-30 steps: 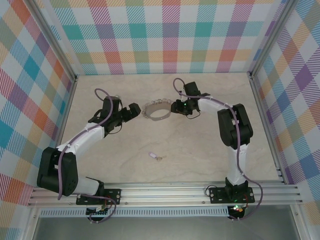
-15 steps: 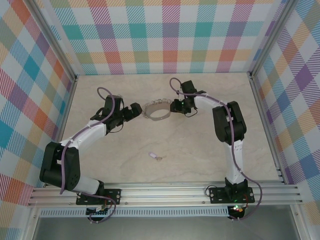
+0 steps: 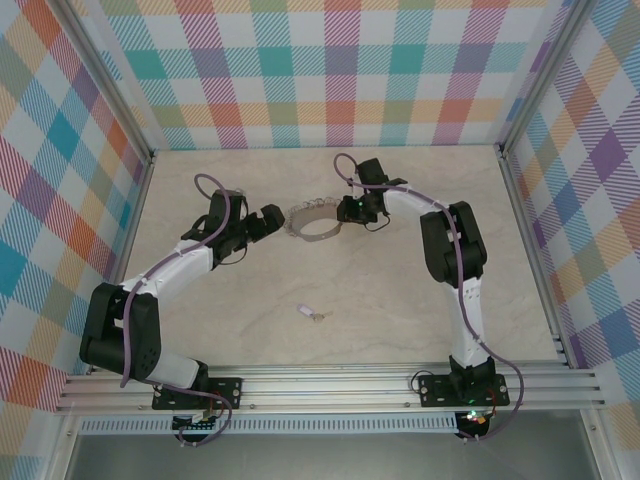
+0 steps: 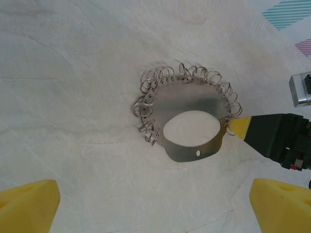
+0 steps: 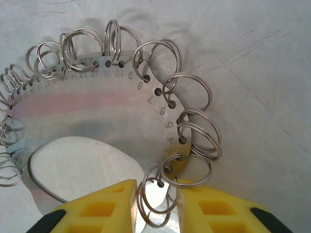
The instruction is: Put the keys on the keyring
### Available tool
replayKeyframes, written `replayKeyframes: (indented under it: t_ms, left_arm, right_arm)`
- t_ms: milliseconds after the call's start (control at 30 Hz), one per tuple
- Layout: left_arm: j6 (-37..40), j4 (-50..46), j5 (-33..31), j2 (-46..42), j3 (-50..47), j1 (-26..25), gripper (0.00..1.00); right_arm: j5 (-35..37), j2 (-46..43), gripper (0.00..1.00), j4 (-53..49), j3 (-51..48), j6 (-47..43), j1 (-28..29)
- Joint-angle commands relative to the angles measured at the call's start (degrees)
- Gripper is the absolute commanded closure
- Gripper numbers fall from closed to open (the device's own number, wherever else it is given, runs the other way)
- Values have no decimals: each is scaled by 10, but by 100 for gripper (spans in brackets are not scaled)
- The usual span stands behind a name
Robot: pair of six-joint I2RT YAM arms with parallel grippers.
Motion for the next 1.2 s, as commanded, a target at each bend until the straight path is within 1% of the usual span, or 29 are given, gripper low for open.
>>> replayKeyframes:
  t_ms: [0, 167, 267, 467, 633, 700, 867, 967, 1000, 1033, 1067, 1133, 1167]
  left_arm:
    - [-1, 11, 8, -2, 7, -7, 0]
    - [-2, 12, 10, -6, 3, -7, 0]
    - [-2, 15, 10, -8, 1, -7, 0]
    - [0, 8, 9, -13, -1, -7, 0]
    - [8, -5, 7, -23, -2, -7, 0]
    - [9, -7, 5, -31, -9, -7, 0]
    - [10, -12, 0, -59, -35, -7, 0]
    - [8, -14, 0, -81, -52, -7, 0]
    - [7, -14, 1, -89, -59, -7, 0]
    - [7, -15, 1, -95, -64, -7, 0]
    - [7, -17, 4, -102, -70, -7, 0]
    - [6, -24, 5, -115, -79, -8, 0]
    - [7, -26, 6, -122, -83, -8, 0]
  right_arm:
    - [1, 13, 72, -15, 17, -5, 4]
    - [7, 16, 77, -16, 19, -6, 4]
    - [9, 16, 83, -18, 17, -8, 5]
    - [-4, 3, 100, -23, 12, -11, 4]
    - [-46, -31, 100, -22, -24, -29, 9]
    - [-52, -50, 100, -20, -53, -38, 18]
    - [-37, -115, 100, -3, -164, -44, 49]
    - [-32, -157, 100, 18, -238, -32, 64]
    - [-33, -171, 91, 25, -259, -26, 67]
    - [-30, -183, 71, 29, -277, -18, 69]
    - [-28, -201, 57, 36, -297, -6, 70]
    - [-15, -257, 42, 66, -348, 23, 70]
    - [-3, -288, 38, 79, -374, 38, 70]
